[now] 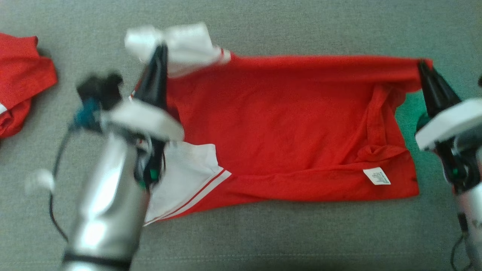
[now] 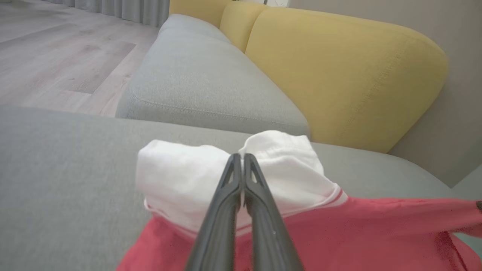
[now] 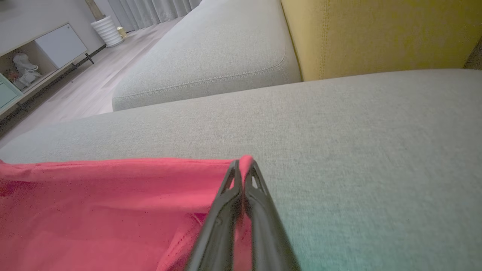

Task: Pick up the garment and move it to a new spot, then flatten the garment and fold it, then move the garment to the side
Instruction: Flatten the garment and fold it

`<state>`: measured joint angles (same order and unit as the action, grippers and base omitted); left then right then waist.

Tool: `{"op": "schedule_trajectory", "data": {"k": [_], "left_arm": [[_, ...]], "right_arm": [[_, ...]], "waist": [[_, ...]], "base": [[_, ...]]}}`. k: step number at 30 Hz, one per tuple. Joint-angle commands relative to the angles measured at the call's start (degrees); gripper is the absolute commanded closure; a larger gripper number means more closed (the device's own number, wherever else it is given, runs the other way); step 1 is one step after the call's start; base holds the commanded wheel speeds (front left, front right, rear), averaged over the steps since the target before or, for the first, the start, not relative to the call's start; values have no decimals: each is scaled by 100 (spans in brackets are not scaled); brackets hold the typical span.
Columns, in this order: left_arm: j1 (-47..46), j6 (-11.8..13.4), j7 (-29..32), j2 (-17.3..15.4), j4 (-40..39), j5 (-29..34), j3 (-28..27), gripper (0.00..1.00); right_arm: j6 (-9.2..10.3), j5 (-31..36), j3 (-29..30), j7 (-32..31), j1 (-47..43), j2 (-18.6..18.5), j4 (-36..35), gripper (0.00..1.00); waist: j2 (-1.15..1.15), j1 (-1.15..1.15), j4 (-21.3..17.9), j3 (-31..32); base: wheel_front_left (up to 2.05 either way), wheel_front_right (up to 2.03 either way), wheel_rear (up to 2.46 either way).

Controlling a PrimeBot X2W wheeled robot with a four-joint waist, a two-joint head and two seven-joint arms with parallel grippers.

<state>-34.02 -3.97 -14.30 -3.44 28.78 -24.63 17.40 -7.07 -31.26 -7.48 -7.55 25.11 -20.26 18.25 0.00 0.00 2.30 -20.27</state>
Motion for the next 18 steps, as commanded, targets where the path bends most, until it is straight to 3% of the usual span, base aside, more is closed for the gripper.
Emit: {"op": "schedule_trajectory", "data": {"k": [1,9,17,18], "left_arm": [[156,52,-69,-172,-421,53,-196,100],[2043,370,39,-167,-1775,-9,-123,100],[2631,430,329,-144,-1697,-261,-44,100],[2650,428,346,-137,-1648,-309,-54,100]], "right_arm": [[-42,5,15,32,-134,-57,-283,100],[-42,24,371,-116,-1226,243,-1134,100],[-42,329,688,-227,-2202,750,-1781,100],[-42,355,697,-236,-2282,826,-1810,95]], "waist": [[0,0,4,27],[0,0,56,136],[0,0,82,172],[0,0,81,182]], "base": [[0,0,0],[0,0,0],[0,0,0],[0,0,0]]}}
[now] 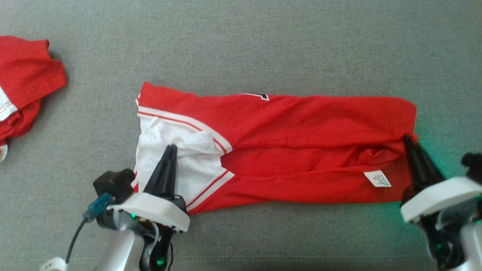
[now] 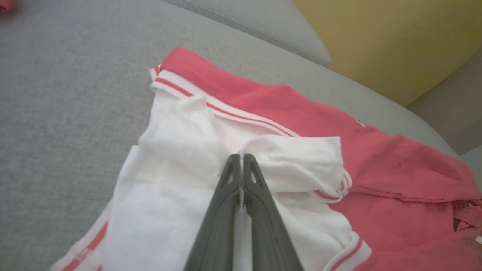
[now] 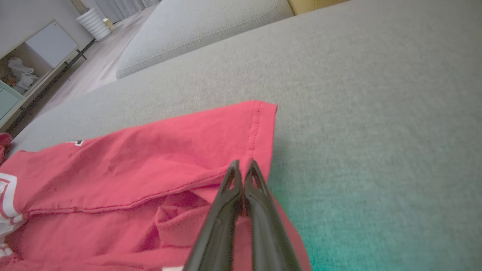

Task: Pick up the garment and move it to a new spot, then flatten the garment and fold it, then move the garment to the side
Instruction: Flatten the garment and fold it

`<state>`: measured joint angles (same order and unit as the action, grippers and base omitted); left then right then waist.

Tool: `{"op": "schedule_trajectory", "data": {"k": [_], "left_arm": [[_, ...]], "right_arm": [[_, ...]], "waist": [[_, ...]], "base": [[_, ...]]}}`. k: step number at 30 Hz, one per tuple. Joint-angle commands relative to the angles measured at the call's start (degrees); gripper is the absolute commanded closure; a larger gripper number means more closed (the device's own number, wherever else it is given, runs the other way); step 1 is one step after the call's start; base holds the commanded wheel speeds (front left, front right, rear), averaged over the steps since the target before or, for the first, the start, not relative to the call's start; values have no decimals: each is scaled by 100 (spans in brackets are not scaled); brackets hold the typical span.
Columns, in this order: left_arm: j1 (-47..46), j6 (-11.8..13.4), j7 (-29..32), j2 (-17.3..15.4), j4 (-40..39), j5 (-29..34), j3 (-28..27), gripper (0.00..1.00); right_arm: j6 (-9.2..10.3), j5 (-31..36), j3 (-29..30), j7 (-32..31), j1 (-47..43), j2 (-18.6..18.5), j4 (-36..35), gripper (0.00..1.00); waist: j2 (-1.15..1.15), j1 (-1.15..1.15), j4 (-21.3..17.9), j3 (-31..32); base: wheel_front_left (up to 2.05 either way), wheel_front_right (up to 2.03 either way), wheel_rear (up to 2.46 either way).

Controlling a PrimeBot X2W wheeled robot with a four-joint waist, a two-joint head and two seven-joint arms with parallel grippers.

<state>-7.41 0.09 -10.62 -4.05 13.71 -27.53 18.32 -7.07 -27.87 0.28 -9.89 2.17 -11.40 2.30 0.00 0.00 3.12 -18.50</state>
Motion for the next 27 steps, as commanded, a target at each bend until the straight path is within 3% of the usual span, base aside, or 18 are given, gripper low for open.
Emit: {"op": "schedule_trajectory", "data": {"k": [1,2,3,13,19,27], "left_arm": [[6,23,5,-69,-85,-64,-151,65],[20,41,52,-68,-21,-77,-143,11],[34,51,95,-66,35,-100,-138,0],[230,407,-251,-223,-99,214,-273,0],[197,613,-405,-309,-752,483,-527,0],[300,779,-432,-524,-1446,894,-695,0]], "right_arm": [[-42,75,-75,-23,-60,-7,-220,57],[-42,126,-76,-38,-120,49,-220,3],[-42,177,-76,-28,-163,95,-223,0],[-42,1007,65,642,-446,283,-484,0],[-42,1347,70,1166,-387,422,-865,0],[-42,1674,-84,1193,-423,607,-1243,0]], "waist": [[0,0,-4,16],[0,0,-7,28],[0,0,-9,42],[0,0,6,328],[0,0,-24,575],[0,0,-114,924]], "base": [[0,0,0],[0,0,0],[0,0,0],[0,0,0],[0,0,0],[0,0,0]]}}
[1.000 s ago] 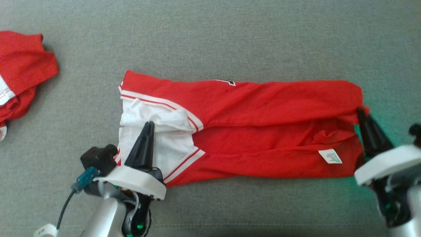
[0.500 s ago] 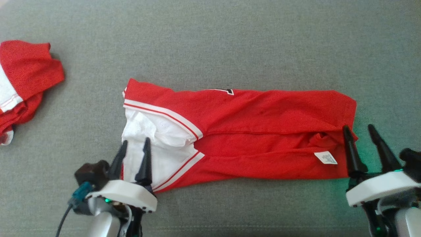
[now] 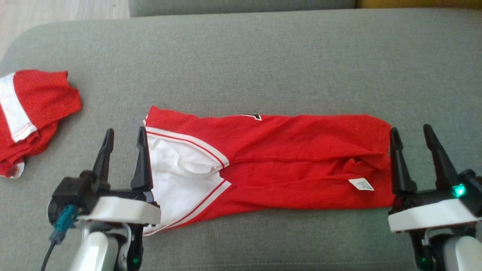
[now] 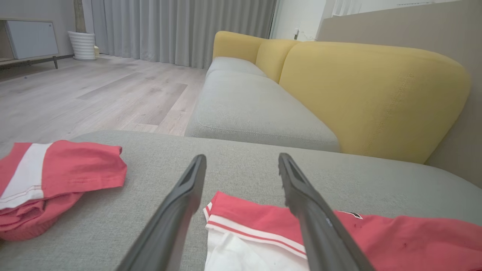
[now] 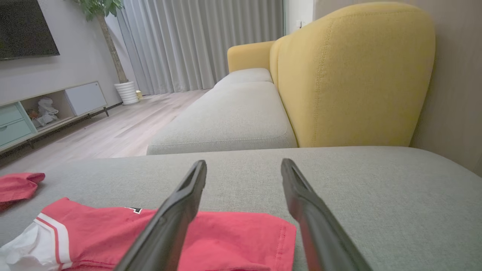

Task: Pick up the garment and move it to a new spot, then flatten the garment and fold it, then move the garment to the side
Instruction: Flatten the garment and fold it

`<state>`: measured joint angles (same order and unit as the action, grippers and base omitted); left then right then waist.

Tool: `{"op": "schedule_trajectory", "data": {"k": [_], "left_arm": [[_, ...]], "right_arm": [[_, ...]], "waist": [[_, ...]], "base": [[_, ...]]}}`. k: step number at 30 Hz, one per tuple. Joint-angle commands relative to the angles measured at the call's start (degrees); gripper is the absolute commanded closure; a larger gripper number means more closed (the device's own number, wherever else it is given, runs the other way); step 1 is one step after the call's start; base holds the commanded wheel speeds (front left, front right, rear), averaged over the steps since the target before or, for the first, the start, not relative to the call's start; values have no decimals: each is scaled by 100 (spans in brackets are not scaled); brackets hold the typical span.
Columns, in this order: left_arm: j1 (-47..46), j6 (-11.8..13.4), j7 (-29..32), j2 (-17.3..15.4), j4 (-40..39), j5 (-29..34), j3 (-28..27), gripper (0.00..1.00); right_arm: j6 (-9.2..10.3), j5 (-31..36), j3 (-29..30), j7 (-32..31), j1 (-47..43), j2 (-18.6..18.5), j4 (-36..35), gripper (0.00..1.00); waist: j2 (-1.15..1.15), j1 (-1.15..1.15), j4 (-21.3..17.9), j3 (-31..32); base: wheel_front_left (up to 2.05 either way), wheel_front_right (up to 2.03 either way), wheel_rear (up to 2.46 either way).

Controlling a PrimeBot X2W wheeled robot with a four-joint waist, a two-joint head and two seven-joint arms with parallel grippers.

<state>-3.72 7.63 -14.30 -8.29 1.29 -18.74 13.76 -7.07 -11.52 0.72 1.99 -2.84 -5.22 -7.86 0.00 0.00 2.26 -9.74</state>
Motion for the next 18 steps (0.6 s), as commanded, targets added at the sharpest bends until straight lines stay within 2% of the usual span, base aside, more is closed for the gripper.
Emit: {"op": "schedule_trajectory", "data": {"k": [1,8,18], "left_arm": [[-22,28,-47,-112,-221,0,-243,0],[214,53,177,-227,-310,95,-93,0],[230,98,213,-284,-216,99,-58,0]], "right_arm": [[-42,54,-151,-5,44,8,-254,0],[-42,216,-385,-46,-177,77,-361,0],[-42,158,-386,-19,-174,120,-268,0]], "waist": [[0,0,-40,85],[0,0,-94,162],[0,0,-88,196]], "base": [[0,0,0],[0,0,0],[0,0,0]]}}
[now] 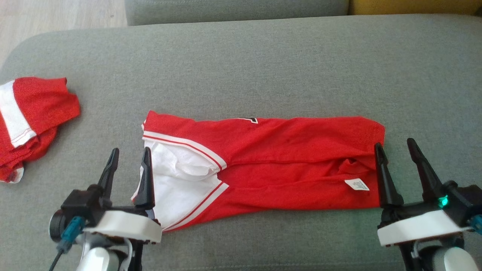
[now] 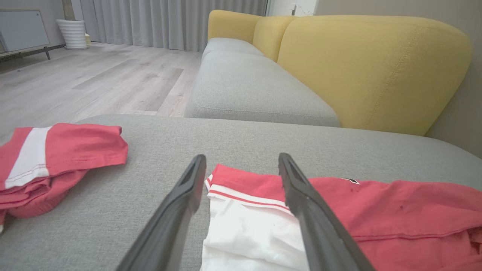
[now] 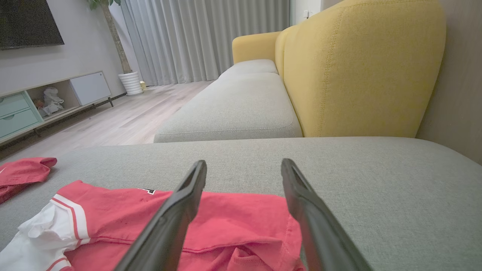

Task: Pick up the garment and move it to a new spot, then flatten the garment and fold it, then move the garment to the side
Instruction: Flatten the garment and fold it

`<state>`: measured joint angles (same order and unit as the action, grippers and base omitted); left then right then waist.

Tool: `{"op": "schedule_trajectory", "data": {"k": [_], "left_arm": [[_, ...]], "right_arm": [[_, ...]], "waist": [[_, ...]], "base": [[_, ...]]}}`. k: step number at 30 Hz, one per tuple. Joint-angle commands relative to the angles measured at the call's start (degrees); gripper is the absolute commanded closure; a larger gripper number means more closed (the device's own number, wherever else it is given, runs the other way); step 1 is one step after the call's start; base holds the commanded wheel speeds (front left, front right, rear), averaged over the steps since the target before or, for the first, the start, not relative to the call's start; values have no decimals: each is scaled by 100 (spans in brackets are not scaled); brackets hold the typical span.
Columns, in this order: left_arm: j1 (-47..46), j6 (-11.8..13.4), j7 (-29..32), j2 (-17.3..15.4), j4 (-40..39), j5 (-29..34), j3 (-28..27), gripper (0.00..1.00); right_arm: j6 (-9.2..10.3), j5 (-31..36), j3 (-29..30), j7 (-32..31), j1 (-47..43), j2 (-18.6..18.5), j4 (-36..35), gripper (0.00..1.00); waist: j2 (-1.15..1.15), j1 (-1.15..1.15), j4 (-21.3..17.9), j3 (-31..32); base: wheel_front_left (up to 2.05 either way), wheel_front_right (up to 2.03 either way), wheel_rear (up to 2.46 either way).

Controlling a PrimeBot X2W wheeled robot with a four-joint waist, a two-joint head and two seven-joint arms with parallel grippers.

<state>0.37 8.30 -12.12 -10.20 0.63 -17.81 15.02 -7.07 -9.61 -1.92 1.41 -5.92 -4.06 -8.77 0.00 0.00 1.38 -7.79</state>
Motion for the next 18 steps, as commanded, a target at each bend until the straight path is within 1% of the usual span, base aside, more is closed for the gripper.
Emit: {"op": "schedule_trajectory", "data": {"k": [1,6,11,12,13,14,18], "left_arm": [[-179,34,-4,-94,-143,2,-184,0],[-206,43,-6,-99,-159,12,-144,0],[-307,22,2,-95,-162,20,-94,0],[-342,10,4,-91,-159,22,-75,0],[-419,-22,0,-76,-150,14,-40,0],[-419,-22,0,-76,-150,14,-40,0],[-543,-72,-29,-20,-99,-32,5,0]], "right_arm": [[-42,-44,-124,39,134,7,-167,0],[-42,-90,-73,42,166,17,-71,0],[-42,-160,113,44,333,-1,269,0],[-42,-169,183,36,412,-26,411,0],[-42,-211,283,41,613,-75,725,0],[-42,-211,283,41,613,-75,725,0],[-42,-240,316,-86,1021,-218,1493,0]], "waist": [[0,0,1,1],[0,0,17,-51],[0,0,51,-171],[0,0,65,-210],[0,0,91,-294],[0,0,91,-294],[0,0,147,-460]], "base": [[0,0,0],[0,0,0],[0,0,0],[0,0,0],[0,0,0],[0,0,0],[0,0,0]]}}
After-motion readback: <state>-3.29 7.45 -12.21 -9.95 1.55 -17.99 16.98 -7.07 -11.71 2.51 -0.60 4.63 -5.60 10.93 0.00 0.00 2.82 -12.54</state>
